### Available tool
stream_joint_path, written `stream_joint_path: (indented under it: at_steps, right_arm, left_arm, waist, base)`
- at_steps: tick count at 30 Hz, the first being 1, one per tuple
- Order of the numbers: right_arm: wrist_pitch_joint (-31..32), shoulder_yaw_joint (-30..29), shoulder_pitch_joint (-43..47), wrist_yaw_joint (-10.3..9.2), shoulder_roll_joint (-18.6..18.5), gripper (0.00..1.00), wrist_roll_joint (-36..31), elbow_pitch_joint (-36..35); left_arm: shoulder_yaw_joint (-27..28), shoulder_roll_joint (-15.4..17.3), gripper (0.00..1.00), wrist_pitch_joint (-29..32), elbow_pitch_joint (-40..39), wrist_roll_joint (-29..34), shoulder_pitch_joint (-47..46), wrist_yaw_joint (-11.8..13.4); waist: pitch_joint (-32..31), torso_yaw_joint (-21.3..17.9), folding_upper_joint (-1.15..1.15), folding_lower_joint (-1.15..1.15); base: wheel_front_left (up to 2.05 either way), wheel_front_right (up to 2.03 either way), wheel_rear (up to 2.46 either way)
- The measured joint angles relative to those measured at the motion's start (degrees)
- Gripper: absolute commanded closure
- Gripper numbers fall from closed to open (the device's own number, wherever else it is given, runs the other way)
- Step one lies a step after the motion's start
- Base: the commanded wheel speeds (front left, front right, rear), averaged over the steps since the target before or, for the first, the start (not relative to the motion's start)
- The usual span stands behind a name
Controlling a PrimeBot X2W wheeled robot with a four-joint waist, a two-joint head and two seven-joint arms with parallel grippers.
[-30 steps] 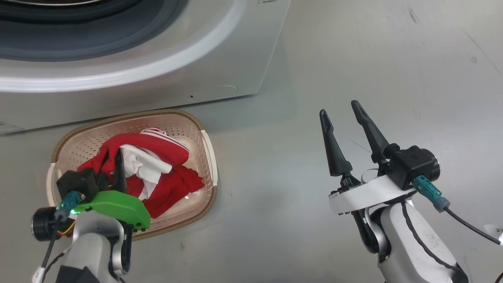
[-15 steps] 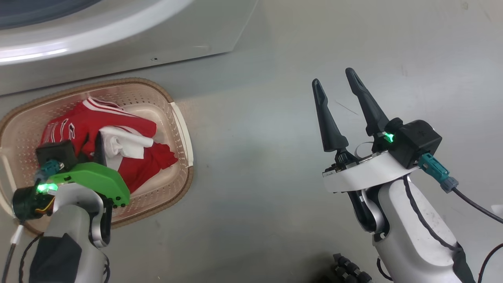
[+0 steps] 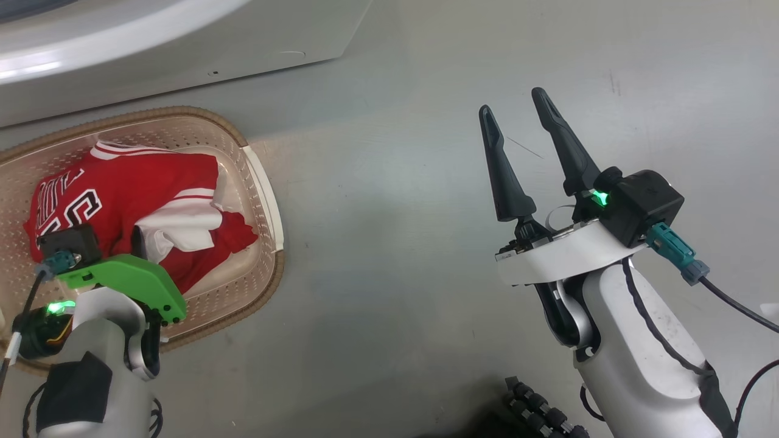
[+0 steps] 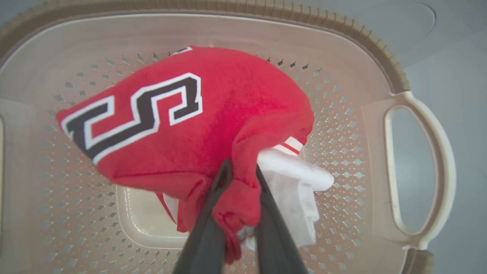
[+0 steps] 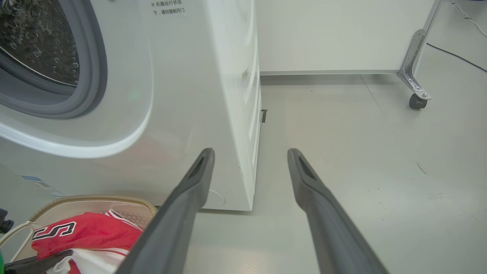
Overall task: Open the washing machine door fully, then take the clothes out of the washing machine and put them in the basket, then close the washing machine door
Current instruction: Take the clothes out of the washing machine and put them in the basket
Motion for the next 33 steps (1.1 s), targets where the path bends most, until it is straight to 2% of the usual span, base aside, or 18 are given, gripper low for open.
stream_joint_path:
  at_steps: [5,6,7,8,9,10,17,20,33]
  right_arm:
    - [0.00,0.19,-0.70,-0.01,0.01,0.00,0.08,0.42]
    - [0.00,0.18,-0.70,-0.03,0.01,0.00,0.08,0.66]
    - [0.00,0.14,-0.70,-0.08,0.01,0.00,0.08,0.88]
    - [0.00,0.09,-0.70,-0.09,0.01,0.00,0.08,1.08]
    - [0.00,0.08,-0.70,-0.09,0.00,0.00,0.08,1.21]
    - [0.00,0.08,-0.70,-0.09,0.01,0.00,0.08,1.35]
    - [0.00,-0.38,-0.69,-0.09,0.01,0.00,0.05,3.03]
    - [0.00,-1.05,-0.60,-0.09,0.01,0.00,-0.12,3.81]
    - [0.00,-4.42,2.66,-0.51,-0.24,0.00,-1.60,7.37]
  left_arm:
    - [0.04,0.00,1.00,0.09,3.37,-0.30,-1.36,-0.76]
    - [-0.11,-0.08,0.74,0.26,4.01,-0.32,-1.51,-1.08]
    - [-0.21,-0.18,0.53,0.32,4.68,-0.37,-1.68,-1.27]
    - [-0.31,-0.32,0.38,0.30,5.15,-0.38,-1.80,-1.31]
    - [-0.35,-0.51,0.04,0.25,5.60,-0.46,-1.94,-1.52]
    - [-0.40,-0.66,0.00,-0.08,5.99,-0.47,-2.03,-1.83]
    - [-0.56,-1.41,0.00,-3.63,8.57,-1.46,-2.34,-3.75]
    - [-0.98,-1.66,0.00,-4.95,9.07,-1.45,-2.32,-3.82]
    - [-3.92,-3.03,0.00,-12.61,7.61,-0.26,-1.79,-6.26]
  waist:
    - [-0.30,0.02,0.00,0.00]
    - [-0.46,0.04,0.00,0.00]
    - [-0.65,0.09,0.00,0.00]
    - [-0.87,0.16,0.00,0.00]
    - [-1.09,0.24,0.00,0.00]
    - [-1.35,0.33,0.00,0.00]
    - [-4.25,1.36,0.00,0.00]
    - [-5.67,1.90,0.00,0.00]
    - [-13.02,5.69,0.00,0.00]
  base:
    - [0.00,0.00,0.00]
    - [0.00,0.00,0.00]
    - [0.00,0.00,0.00]
    - [0.00,0.00,0.00]
    - [0.00,0.00,0.00]
    - [0.00,0.00,0.00]
    - [0.00,0.00,0.00]
    - [0.00,0.00,0.00]
    - [0.00,0.00,0.00]
